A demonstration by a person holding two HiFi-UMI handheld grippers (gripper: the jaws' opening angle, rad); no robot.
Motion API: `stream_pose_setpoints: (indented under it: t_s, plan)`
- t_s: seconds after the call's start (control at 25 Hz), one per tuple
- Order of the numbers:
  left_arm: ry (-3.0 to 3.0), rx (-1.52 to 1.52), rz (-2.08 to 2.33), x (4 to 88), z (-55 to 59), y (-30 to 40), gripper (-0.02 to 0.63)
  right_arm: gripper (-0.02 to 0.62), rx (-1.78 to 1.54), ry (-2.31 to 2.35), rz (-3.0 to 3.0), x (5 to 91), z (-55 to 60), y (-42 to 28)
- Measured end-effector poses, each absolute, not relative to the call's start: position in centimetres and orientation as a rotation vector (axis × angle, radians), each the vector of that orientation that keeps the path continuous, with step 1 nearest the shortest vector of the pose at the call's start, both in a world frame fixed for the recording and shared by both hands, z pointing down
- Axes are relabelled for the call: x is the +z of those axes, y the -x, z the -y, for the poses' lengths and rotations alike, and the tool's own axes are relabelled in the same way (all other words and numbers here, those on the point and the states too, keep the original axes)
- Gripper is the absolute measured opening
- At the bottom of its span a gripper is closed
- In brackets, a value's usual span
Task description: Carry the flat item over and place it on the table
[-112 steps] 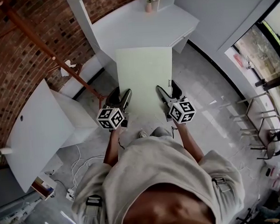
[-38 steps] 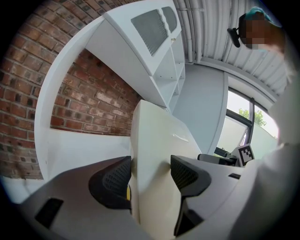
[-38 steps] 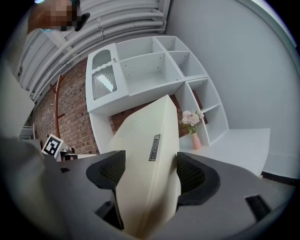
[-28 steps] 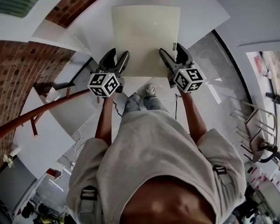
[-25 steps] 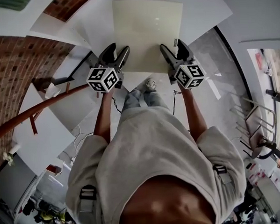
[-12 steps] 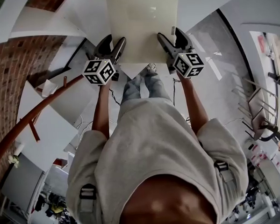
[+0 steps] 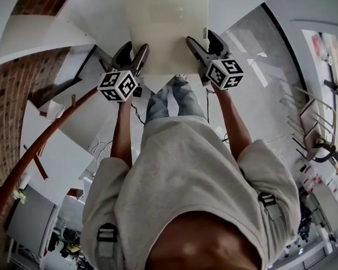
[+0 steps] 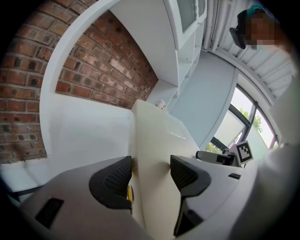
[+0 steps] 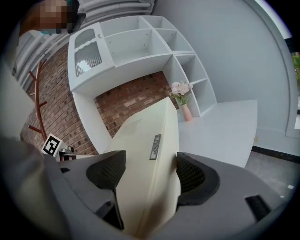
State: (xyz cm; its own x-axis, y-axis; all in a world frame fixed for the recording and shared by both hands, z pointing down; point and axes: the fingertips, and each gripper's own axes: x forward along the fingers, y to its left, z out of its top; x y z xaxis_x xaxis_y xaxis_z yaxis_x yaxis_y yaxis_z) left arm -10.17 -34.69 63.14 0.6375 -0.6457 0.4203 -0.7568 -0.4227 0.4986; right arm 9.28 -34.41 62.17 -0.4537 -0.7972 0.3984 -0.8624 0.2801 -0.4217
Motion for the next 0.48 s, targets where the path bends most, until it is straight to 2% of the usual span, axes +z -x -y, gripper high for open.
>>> stream_pose_setpoints:
  t_s: [0.48]
  plan:
    - [-2.135,0.227,1.087,65.9,37.4,9.4,0.258,0.356,0.946,-1.551,2.384,64.7,37.5,-10.0]
